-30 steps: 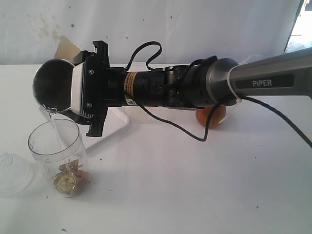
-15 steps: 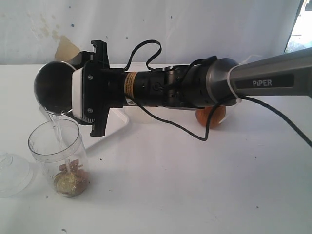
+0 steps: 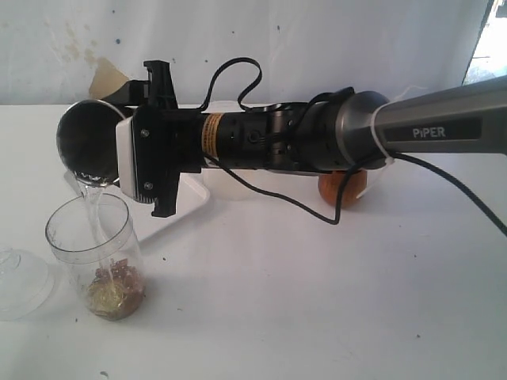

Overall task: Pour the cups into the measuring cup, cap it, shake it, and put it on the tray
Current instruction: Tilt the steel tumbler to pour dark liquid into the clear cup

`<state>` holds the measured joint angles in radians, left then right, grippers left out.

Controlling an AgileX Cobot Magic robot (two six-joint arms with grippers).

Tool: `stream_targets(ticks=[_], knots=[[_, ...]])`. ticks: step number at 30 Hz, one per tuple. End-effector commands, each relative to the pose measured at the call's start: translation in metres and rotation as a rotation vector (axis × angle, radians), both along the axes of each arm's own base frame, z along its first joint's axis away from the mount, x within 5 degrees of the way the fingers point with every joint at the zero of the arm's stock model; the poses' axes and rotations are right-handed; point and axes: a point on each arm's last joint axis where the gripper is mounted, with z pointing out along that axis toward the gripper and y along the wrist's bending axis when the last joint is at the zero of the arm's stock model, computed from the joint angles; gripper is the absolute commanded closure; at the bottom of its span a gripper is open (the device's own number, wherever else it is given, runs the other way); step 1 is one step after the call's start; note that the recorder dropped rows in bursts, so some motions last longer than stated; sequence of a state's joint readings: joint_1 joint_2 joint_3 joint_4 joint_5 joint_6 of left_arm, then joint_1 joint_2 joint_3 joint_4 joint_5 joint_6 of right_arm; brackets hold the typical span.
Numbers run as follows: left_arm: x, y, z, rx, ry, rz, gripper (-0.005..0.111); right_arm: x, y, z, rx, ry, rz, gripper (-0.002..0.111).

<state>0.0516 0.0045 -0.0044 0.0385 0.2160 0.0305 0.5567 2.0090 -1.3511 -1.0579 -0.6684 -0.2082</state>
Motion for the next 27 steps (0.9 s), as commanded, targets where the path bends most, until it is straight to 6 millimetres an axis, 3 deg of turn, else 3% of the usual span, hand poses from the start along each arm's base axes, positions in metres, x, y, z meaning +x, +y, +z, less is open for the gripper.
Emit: stream_targets(ticks=[1,27], knots=[[0.0000,-0.0003,-0.0001,-0.003,-0.012,-0.005,0.106,-0.0034,-0.0005,0.0240,0.056,-0.060,0.013,0.108],[0.0000,-0.0003,-0.0001,-0.003,-0.012,-0.005,0.106,-0.0021,-0.0034,0.0281,-0.025,-0.182,-0.006,0.108]])
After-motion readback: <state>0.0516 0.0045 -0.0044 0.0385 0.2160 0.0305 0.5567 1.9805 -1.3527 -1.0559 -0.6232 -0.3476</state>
